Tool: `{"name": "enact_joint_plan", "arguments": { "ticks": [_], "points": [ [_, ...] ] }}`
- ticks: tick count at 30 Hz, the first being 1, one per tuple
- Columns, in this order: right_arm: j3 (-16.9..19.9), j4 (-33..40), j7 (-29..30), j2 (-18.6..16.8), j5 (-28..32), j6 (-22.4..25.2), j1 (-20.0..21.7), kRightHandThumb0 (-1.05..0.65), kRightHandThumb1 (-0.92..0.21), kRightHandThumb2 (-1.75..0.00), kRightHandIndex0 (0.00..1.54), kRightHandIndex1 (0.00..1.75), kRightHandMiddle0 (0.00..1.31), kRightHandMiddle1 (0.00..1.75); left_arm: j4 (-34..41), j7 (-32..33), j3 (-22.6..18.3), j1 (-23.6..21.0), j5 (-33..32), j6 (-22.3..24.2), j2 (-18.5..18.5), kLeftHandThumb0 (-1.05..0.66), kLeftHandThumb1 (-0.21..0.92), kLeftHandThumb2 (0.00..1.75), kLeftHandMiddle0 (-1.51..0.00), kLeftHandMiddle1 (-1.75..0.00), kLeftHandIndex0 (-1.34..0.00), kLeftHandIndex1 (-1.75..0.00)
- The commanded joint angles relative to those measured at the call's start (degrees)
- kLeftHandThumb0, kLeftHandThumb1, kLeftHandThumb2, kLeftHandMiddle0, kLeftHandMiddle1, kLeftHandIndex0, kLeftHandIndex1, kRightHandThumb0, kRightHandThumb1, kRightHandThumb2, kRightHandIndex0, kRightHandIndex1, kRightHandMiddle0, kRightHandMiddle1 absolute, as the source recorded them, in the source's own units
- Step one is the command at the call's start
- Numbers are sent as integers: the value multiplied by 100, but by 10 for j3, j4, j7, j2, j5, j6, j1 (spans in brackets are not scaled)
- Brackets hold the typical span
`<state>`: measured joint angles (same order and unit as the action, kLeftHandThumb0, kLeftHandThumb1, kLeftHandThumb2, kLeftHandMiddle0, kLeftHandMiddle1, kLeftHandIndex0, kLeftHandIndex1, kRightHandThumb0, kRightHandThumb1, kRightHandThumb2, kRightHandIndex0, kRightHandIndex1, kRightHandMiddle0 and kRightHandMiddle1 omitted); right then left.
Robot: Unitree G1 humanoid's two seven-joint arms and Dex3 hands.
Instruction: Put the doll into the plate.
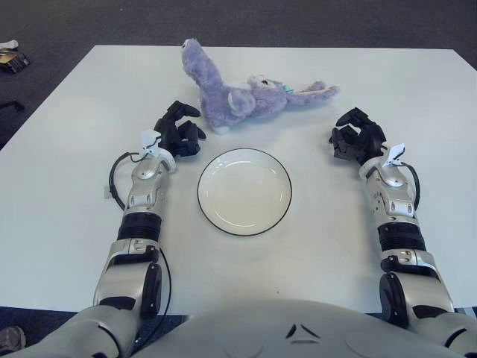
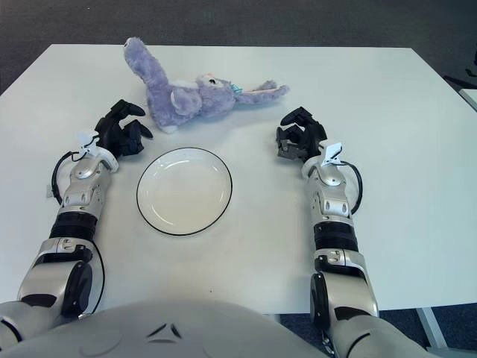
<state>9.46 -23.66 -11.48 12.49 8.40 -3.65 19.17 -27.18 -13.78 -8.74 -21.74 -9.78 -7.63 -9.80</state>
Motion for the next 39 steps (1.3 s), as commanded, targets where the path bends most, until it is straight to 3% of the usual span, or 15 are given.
{"name": "enact_joint_plan", "arguments": {
  "ticks": [1,5,8,11,14,17,18,19,22,25,29,39],
  "points": [
    [-4,-30,-5,-3,1,32,-22,-1,-32,-132,50,175,48,174,-20,5,4,19,3,27,7,-1,32,131,-57,-172,-44,-172],
    [3,-39,-6,-3,6,30,-15,-1,-32,-132,50,175,48,174,-19,9,2,16,1,27,10,-1,47,114,-41,-174,-37,-173],
    [8,-48,-7,-3,9,27,-9,-1,-33,-130,49,174,48,174,-21,11,1,14,2,25,11,-1,76,69,-31,-164,-28,-164],
    [10,-54,-6,-2,12,25,-5,-1,-33,-131,50,174,48,174,-20,14,0,13,1,28,13,-1,87,54,-25,-163,-23,-164],
    [12,-60,-6,-2,13,23,-1,-1,-32,-131,50,174,49,174,-22,15,-1,11,0,29,13,0,90,52,-20,-165,-18,-166],
    [15,-61,-8,-3,17,26,1,-1,-32,-132,50,174,49,174,-19,17,-1,11,1,32,13,0,92,54,-16,-169,-14,-170],
    [15,-61,-8,-3,18,27,2,-1,-32,-132,50,174,49,174,-18,17,0,11,2,33,12,12,92,51,-19,-169,-9,-152],
    [16,-61,-8,-3,19,28,2,-1,-32,-132,50,174,49,174,-17,16,1,11,3,33,11,16,92,50,-20,-169,-7,-145],
    [17,-57,-8,-2,20,31,2,-1,-32,-132,50,174,49,174,-11,14,3,13,4,38,10,-17,67,91,-28,-124,-2,-118],
    [18,-54,-8,-1,21,33,0,-1,-32,-132,50,174,49,174,-5,11,3,15,1,42,9,-30,59,105,-31,-107,-1,-107],
    [20,-48,-5,-1,22,38,-1,-1,-32,-131,50,174,49,174,0,5,3,16,-2,49,8,-37,58,106,-32,-96,0,-98],
    [24,-43,5,1,17,36,6,-1,-32,-131,50,174,48,174,24,11,4,11,-5,89,5,-42,61,100,-32,-89,0,-90]
  ]
}}
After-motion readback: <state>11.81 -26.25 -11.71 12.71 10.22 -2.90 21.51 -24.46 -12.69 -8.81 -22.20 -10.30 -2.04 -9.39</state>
